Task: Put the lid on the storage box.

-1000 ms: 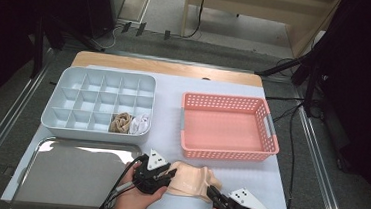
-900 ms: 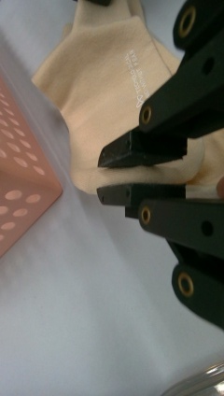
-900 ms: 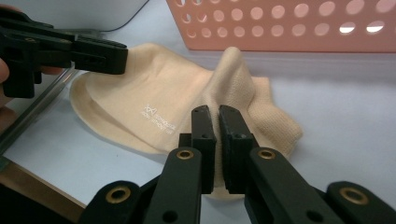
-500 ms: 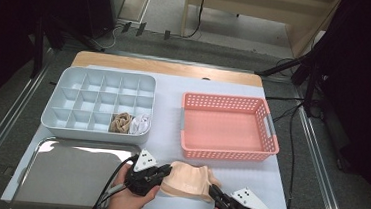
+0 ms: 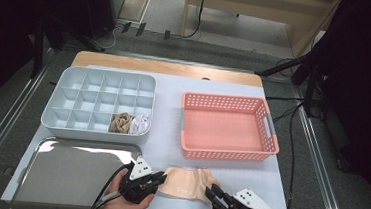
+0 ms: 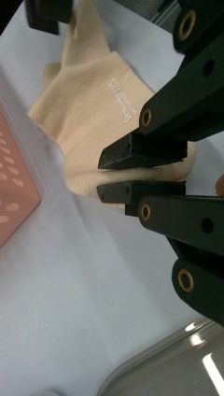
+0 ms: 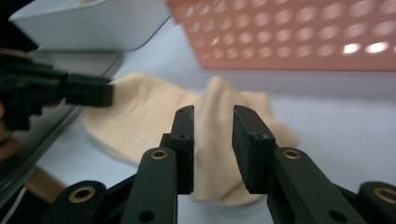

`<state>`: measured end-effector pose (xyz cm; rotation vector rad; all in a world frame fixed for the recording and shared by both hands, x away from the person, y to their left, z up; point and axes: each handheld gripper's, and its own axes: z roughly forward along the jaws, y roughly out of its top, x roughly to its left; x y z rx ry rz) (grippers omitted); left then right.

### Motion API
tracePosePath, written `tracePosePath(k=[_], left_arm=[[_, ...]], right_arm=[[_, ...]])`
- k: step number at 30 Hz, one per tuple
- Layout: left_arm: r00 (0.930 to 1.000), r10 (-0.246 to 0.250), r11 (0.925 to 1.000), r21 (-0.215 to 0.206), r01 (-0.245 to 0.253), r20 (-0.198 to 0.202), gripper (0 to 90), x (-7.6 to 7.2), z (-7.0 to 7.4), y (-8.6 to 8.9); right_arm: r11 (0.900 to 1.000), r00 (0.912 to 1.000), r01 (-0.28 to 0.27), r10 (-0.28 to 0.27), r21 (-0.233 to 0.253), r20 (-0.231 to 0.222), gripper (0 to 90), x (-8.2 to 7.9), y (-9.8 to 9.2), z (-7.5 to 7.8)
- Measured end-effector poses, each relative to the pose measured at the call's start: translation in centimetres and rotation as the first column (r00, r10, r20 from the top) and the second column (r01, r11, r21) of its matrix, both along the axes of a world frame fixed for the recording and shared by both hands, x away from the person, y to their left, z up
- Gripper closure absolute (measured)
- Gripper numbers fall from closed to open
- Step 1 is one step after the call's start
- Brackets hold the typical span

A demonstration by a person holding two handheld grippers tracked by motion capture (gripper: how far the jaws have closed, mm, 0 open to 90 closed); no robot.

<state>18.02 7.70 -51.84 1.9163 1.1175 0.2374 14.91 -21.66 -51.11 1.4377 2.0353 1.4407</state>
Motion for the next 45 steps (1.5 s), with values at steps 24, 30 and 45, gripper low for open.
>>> tracePosePath(k=[24, 30, 45], left_arm=[[0.9989, 0.001, 0.9996, -0.028, -0.003, -0.047, 87.0, 0.3, -0.4, 0.8], [0.9989, 0.005, 0.9996, -0.027, -0.006, -0.047, 87.4, 0.3, -0.4, 1.1], [0.9990, -0.003, 0.9989, -0.047, 0.001, -0.045, 84.6, 0.3, -0.2, 1.4]], right_arm=[[0.989, 0.9988, 0.048, -0.049, -0.137, 0.002, 87.0, 0.8, 1.2, -1.8], [0.990, 0.9963, 0.086, -0.084, -0.113, 0.020, 87.1, 0.7, 0.1, -1.2], [0.993, 0.9960, 0.079, -0.075, -0.083, 0.048, 87.3, 1.5, -0.4, -0.7]])
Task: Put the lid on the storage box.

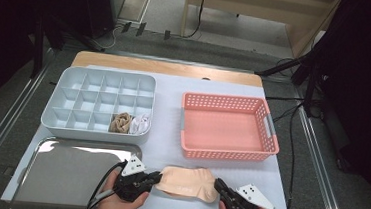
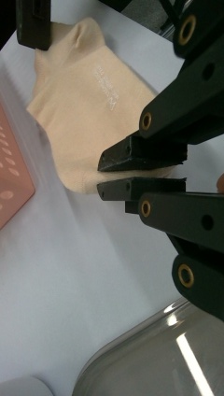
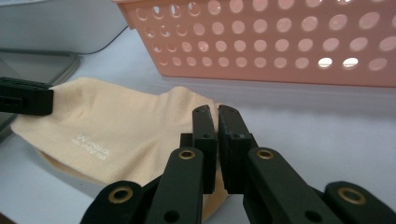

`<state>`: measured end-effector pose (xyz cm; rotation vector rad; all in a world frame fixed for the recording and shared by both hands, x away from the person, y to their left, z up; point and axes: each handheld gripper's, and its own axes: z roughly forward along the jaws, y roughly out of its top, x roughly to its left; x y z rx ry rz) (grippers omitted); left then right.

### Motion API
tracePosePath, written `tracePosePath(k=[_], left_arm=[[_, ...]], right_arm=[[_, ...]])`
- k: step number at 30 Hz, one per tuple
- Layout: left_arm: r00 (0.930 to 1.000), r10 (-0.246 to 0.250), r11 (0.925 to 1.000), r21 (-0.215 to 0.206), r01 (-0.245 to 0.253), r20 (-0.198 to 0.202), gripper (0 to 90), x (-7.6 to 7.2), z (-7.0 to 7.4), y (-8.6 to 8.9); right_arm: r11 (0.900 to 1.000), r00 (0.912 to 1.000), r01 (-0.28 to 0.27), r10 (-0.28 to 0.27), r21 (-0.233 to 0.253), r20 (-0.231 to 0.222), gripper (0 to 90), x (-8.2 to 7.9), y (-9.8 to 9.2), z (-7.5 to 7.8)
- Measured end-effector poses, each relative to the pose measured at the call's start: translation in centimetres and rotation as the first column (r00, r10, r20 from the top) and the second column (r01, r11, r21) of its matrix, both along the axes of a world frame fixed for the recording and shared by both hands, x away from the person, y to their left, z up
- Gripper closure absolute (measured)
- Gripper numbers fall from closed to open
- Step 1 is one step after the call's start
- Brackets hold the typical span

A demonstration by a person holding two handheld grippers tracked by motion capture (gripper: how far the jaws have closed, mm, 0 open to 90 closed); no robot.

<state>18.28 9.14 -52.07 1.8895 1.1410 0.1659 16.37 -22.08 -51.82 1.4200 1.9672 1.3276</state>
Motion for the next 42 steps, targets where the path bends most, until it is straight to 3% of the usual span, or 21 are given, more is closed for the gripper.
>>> tracePosePath(k=[6, 14, 20, 23, 27, 31, 34, 37, 39, 42], left_arm=[[0.9999, -0.006, 0.9999, -0.013, 0.006, 0.012, 82.5, -0.3, 0.3, 0.1], [0.9997, -0.025, 0.9997, -0.006, 0.025, 0.005, 86.1, -0.6, 0.3, 0.1], [0.9997, -0.024, 0.9997, -0.011, 0.024, 0.007, 85.3, -0.7, 0.4, 0.1], [1.0000, -0.001, 0.9999, -0.017, 0.001, 0.006, 76.7, -0.6, 0.4, 0.2], [0.9996, 0.028, 0.9993, -0.025, -0.028, -0.005, 63.2, -0.3, 0.4, 0.2], [0.9989, 0.036, 0.9993, -0.005, -0.036, -0.031, 62.1, -0.1, 0.1, -0.1], [0.9989, 0.033, 0.9995, 0.000, -0.033, -0.034, 72.7, -0.2, 0.0, -0.4], [0.9994, 0.021, 0.9998, 0.006, -0.021, -0.029, 81.3, -0.3, -0.1, -0.5], [0.9994, 0.015, 0.9998, 0.011, -0.015, -0.030, 84.0, -0.4, -0.1, -0.6], [0.9995, 0.014, 0.9999, -0.001, -0.014, -0.028, 84.2, -0.4, -0.1, -0.6]], right_arm=[[1.000, 0.9999, -0.009, 0.009, 0.003, 0.012, 87.3, 0.8, -0.2, 0.0], [1.000, 0.9968, -0.030, 0.030, 0.007, -0.073, 83.6, 1.2, -0.6, -0.9], [0.998, 0.9994, 0.013, -0.011, 0.054, -0.032, 75.0, 0.5, -1.4, -0.4], [0.998, 0.9989, 0.029, -0.027, 0.062, -0.039, 69.8, 0.2, -1.7, -0.5], [0.996, 0.9956, 0.056, -0.049, 0.076, -0.080, 63.2, 0.1, -1.6, -1.1], [0.996, 0.9939, 0.071, -0.066, 0.059, -0.088, 59.8, 0.1, -0.8, -1.7], [0.997, 0.9925, 0.071, -0.068, 0.035, -0.102, 62.1, 0.1, -0.2, -2.1], [0.997, 0.9930, 0.076, -0.075, -0.003, -0.091, 74.5, -0.2, 0.3, -2.0], [0.998, 0.9932, 0.062, -0.062, -0.004, -0.099, 82.3, -0.1, 0.3, -2.0], [0.998, 0.9935, 0.054, -0.051, 0.024, -0.102, 84.1, 0.1, -0.1, -1.7]])
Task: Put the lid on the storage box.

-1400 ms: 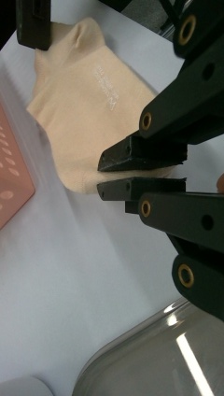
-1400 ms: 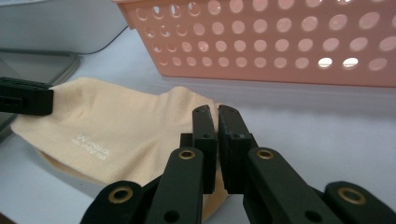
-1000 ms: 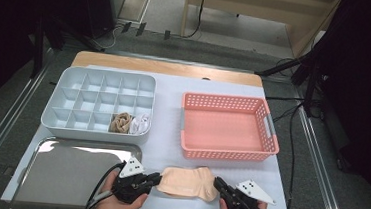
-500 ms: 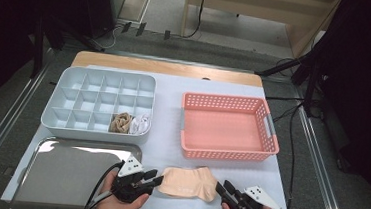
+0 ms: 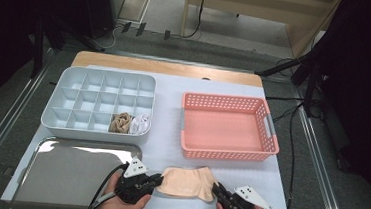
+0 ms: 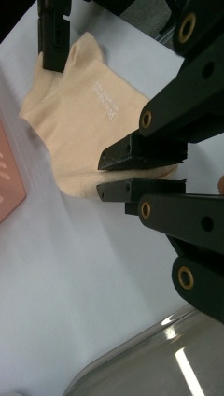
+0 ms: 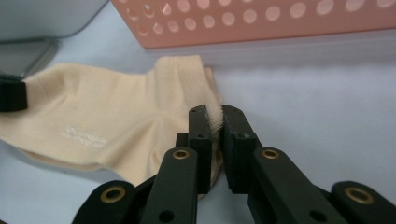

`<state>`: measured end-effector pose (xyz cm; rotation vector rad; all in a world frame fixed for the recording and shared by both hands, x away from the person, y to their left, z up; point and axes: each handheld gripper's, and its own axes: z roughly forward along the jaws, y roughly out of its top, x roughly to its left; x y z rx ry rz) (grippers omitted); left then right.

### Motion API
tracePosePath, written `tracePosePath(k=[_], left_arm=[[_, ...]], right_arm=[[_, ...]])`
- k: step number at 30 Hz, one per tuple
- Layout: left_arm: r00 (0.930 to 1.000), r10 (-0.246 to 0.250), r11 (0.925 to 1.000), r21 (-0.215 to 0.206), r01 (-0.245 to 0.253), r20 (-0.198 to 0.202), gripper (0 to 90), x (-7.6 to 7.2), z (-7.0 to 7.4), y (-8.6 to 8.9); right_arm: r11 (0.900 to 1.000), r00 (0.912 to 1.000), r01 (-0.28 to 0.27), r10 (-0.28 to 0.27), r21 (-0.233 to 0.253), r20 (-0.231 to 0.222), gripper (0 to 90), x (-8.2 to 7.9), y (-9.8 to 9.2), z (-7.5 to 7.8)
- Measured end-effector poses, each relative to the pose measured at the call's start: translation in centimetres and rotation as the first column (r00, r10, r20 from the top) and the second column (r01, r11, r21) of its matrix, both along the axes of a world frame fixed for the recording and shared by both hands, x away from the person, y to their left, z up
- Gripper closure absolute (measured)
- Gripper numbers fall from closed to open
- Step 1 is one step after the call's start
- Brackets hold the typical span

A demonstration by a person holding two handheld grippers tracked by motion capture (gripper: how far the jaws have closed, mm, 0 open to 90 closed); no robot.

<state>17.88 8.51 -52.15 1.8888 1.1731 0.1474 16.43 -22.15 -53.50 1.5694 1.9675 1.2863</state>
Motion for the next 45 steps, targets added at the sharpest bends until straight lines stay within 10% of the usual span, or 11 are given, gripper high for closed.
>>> tracePosePath(k=[19, 26, 45], left_arm=[[0.9999, 0.002, 0.9991, -0.043, -0.001, 0.015, 70.7, -0.1, 0.4, 0.4], [0.9995, -0.026, 0.9986, -0.045, 0.027, 0.019, 82.6, -0.2, 0.3, 0.1], [0.9993, 0.025, 0.9945, -0.101, -0.028, -0.029, 70.1, 0.7, 0.5, 2.3]], right_arm=[[0.998, 0.9943, -0.054, 0.051, 0.025, 0.094, 84.3, -1.3, 1.6, 3.3], [0.994, 0.9881, -0.109, 0.106, 0.023, 0.112, 84.3, -1.6, 4.4, 4.0], [0.964, 0.9587, -0.257, 0.262, -0.063, 0.110, 76.0, -2.0, 10.5, 2.0]])
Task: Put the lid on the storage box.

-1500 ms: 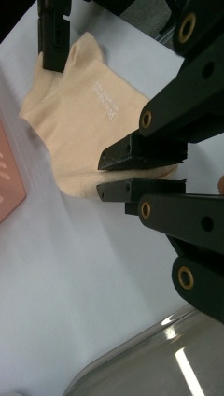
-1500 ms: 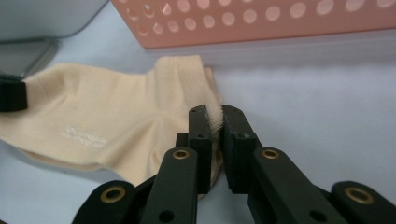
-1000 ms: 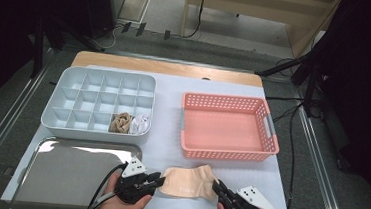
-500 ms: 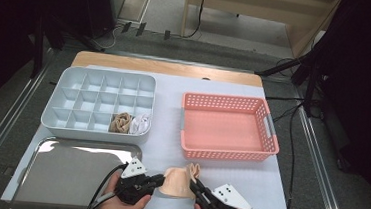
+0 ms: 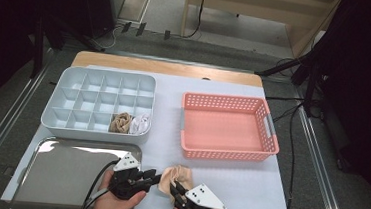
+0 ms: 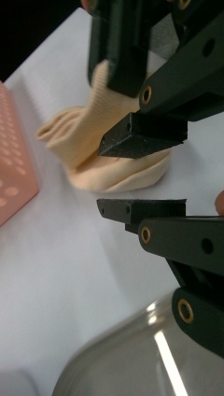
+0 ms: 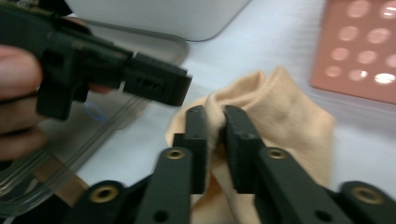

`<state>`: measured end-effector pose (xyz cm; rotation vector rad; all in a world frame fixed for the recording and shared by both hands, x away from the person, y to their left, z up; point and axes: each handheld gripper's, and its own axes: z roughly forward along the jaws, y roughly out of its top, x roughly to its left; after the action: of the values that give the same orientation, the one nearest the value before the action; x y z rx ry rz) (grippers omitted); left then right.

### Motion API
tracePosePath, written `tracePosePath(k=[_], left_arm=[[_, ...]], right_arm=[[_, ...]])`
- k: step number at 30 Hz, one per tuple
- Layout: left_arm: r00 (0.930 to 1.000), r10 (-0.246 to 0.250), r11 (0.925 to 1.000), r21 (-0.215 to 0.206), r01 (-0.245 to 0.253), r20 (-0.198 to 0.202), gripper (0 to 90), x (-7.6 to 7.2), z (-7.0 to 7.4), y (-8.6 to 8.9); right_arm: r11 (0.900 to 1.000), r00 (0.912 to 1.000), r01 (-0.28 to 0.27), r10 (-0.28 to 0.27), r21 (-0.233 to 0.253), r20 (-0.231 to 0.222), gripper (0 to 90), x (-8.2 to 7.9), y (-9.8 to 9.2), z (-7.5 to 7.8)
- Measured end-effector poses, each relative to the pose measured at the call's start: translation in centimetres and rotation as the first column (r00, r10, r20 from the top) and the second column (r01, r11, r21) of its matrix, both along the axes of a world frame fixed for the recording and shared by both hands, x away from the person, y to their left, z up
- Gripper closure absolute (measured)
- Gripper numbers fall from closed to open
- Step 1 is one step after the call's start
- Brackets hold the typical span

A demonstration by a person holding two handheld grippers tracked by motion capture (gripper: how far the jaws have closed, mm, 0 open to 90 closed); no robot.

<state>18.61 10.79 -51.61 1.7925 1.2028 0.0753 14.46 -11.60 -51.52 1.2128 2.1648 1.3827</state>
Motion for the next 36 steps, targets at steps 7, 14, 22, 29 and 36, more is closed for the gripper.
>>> tracePosePath(k=[7, 14, 22, 29, 36], left_arm=[[0.9998, 0.019, 0.9993, -0.031, -0.019, 0.006, 71.0, 0.1, 0.4, 0.8], [0.9994, -0.033, 0.9972, -0.066, 0.034, 0.013, 77.6, -0.3, 0.8, 0.4], [0.9913, -0.130, 0.9908, -0.042, 0.129, -0.022, 67.9, -0.5, 0.2, -0.7], [0.9900, -0.130, 0.9915, -0.002, 0.130, -0.054, 77.5, -0.3, -0.5, -1.1], [0.9917, -0.106, 0.9943, 0.001, 0.106, -0.073, 83.1, -0.3, -0.8, -1.4]], right_arm=[[0.990, 0.9987, -0.047, 0.043, 0.133, 0.028, 66.1, -0.4, -1.2, 1.2], [0.987, 0.9974, 0.071, -0.068, 0.145, -0.025, 72.2, -0.1, -4.1, 0.7], [1.000, 0.9996, -0.024, 0.024, -0.005, -0.018, 60.2, -0.3, -0.6, -0.8], [0.994, 0.9998, -0.019, 0.018, -0.110, -0.006, 88.5, -0.1, -0.2, -1.7], [0.998, 0.9972, -0.043, 0.040, 0.047, 0.063, 89.4, -0.9, -1.2, -0.2]])
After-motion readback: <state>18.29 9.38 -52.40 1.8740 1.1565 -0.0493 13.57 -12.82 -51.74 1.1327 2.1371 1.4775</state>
